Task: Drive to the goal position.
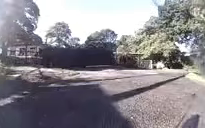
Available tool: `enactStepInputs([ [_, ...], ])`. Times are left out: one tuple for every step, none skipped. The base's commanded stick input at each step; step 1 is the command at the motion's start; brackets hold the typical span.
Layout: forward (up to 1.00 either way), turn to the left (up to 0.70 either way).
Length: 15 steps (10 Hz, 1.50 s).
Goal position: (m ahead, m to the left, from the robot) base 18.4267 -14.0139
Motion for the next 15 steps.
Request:
enactStepInputs([
  [0.70, -0.35],
  [0.70, -0.35],
  [0.70, -0.35],
  [0.70, -0.35],
  [0.70, -0.35],
  [0.70, -0.35],
  [0.70, -0.35],
  [0.70, -0.35],
  [0.70, -0.35],
  [0.70, -0.35],
  [0.70, -0.35],
  [0.70, -0.35],
  [0.70, -0.33],
  [0.70, -0.19],
  [0.70, -0.05],
])
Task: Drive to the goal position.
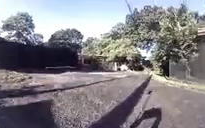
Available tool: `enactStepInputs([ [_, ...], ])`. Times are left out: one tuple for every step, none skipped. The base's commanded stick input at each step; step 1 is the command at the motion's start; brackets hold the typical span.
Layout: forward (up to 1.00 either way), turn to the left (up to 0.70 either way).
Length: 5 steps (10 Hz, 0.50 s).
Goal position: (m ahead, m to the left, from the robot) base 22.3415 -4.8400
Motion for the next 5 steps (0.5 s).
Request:
enactStepInputs([
  [0.70, 0.00],
  [0.70, 0.00],
  [0.70, 0.00],
  [0.70, 0.00],
  [0.70, 0.00],
])
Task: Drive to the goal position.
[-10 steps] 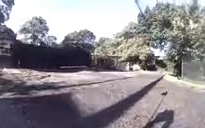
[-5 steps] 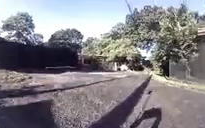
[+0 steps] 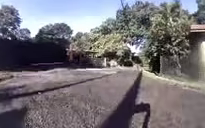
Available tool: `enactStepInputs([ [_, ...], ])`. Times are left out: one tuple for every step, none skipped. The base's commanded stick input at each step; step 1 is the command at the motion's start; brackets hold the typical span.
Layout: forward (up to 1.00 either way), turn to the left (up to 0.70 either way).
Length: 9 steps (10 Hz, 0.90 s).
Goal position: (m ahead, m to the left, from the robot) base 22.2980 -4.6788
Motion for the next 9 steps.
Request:
enactStepInputs([
  [0.70, 0.00],
  [0.70, 0.00],
  [0.70, 0.00],
  [0.70, 0.00],
  [0.70, 0.00],
  [0.70, 0.00],
  [0.70, 0.00],
  [0.70, 0.00],
  [0.70, 0.00],
])
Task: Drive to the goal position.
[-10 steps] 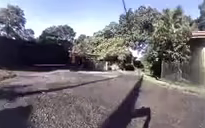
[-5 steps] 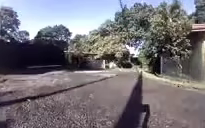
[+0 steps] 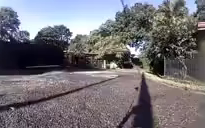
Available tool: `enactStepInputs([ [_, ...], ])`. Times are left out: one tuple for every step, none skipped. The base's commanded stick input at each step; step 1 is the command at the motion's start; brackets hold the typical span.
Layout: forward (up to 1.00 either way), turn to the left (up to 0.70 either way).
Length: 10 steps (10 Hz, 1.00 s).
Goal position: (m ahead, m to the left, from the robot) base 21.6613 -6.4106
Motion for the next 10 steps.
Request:
enactStepInputs([
  [0.70, 0.00],
  [0.70, 0.00],
  [0.70, 0.00],
  [0.70, 0.00],
  [0.70, -0.18],
  [0.70, -0.35],
  [0.70, -0.35],
  [0.70, -0.35],
  [0.70, -0.35],
  [0.70, -0.35],
])
